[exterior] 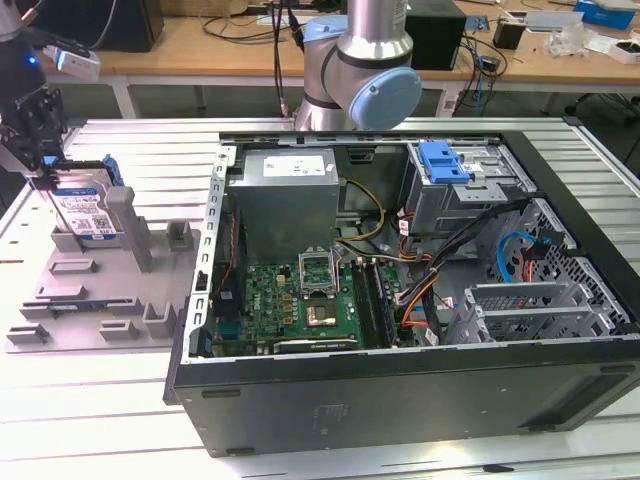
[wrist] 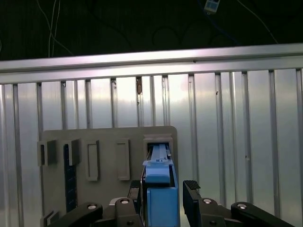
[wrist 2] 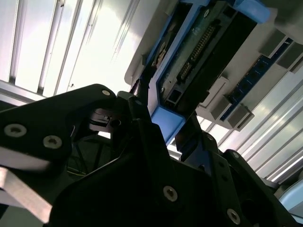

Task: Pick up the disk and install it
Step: 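Pick up the disk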

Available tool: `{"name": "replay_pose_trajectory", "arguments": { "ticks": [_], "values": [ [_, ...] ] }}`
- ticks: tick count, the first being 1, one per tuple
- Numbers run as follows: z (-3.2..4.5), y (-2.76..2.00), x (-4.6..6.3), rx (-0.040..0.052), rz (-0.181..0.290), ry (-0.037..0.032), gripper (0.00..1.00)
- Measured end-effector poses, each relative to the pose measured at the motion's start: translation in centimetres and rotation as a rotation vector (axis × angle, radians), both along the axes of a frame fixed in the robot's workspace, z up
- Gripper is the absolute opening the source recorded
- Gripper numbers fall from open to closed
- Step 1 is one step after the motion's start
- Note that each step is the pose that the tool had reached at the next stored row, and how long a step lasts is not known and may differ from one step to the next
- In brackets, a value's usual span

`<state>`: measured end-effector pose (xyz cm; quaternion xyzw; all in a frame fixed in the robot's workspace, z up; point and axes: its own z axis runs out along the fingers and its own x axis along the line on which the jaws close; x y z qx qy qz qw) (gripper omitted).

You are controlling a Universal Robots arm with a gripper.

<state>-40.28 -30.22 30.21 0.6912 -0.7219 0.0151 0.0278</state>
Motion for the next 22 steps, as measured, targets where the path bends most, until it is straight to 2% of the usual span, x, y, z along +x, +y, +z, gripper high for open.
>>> {"name": "replay_pose_trajectory", "arguments": {
  "ticks": [11, 12, 22],
  "values": [
    [-0.07, 0.0, 0.0, 0.0, 0.0, -0.0003, 0.47],
    [-0.07, 0.0, 0.0, 0.0, 0.0, -0.0003, 0.4],
    [-0.22, 0.0, -0.01, 0.0, 0.0, -0.0001, 0.4]
  ]
}}
